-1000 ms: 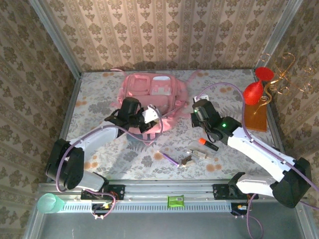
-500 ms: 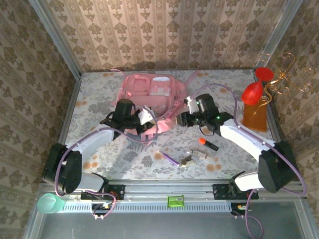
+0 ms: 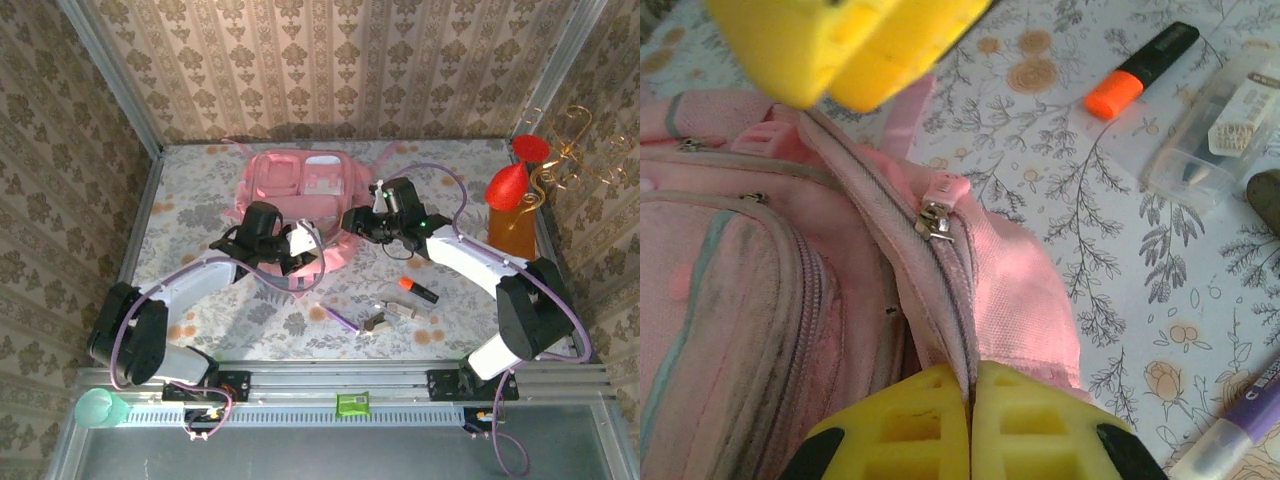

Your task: Pack the student bag

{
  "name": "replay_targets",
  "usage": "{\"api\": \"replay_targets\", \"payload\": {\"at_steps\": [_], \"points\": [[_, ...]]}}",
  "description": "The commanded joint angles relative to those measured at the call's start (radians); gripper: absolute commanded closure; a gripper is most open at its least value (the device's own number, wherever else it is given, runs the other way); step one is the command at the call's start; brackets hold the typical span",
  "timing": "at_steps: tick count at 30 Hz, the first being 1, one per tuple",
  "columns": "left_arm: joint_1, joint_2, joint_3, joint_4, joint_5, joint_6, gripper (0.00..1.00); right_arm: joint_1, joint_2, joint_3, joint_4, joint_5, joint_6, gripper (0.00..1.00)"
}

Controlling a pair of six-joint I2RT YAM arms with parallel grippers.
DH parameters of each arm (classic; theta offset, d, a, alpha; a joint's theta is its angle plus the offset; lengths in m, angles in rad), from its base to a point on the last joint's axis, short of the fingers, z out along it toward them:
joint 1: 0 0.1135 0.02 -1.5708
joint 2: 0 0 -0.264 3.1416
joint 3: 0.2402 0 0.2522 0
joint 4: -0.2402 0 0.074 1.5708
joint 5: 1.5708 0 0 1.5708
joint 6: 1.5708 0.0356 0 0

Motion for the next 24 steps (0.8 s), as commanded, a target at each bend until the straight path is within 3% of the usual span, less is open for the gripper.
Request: {"api": "replay_targets", "payload": {"at_steps": [1,9,17,24], "points": [[-0.021,0.017,0.052,-0.001,0.001,0.036,1.00,0.009,0.051,0.023,-0.070,0.057,0.068,0.56],[-0.050,0.057,0.072,0.000,-0.021,0.038,1.00,0.035,0.070,0.016,-0.072,0.118,0.092,0.50],[-0.076,0.101,0.092,-0.017,-0.042,0.053,1.00,0.043,0.139,0.044,-0.041,0.113,0.119,0.53],[-0.089,0.148,0.118,-0.062,-0.042,0.059,0.96,0.048,0.168,0.075,0.004,0.138,0.169,0.68]]}}
